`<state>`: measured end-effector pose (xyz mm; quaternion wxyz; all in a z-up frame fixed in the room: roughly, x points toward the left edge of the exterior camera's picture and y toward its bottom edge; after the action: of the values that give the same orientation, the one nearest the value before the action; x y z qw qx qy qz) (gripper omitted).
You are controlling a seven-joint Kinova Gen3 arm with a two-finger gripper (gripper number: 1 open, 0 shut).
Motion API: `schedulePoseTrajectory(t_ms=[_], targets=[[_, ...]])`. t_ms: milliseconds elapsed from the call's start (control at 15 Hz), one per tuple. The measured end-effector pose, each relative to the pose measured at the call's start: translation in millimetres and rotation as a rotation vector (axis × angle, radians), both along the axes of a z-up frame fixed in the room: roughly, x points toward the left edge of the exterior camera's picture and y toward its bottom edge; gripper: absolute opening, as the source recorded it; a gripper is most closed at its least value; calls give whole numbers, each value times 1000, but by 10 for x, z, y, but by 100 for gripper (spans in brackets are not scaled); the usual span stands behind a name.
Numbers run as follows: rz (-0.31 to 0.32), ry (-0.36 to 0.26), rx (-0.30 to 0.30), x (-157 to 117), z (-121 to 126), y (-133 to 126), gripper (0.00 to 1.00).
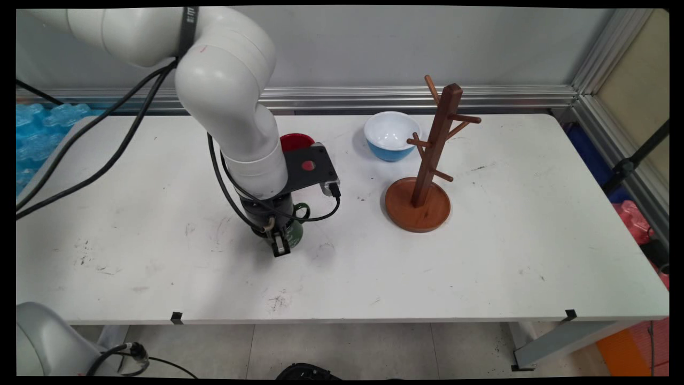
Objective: Place the picked object on the table
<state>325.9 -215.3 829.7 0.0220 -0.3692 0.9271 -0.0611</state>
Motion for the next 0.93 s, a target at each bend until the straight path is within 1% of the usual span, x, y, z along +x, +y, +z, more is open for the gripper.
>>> schedulePoseTrajectory(t_ms=[600, 667, 933], targets=[[14, -7, 6, -32, -81, -80, 0], [15, -7, 6, -37, -87, -88, 100], [14, -4, 0, -46, -108, -111, 100]])
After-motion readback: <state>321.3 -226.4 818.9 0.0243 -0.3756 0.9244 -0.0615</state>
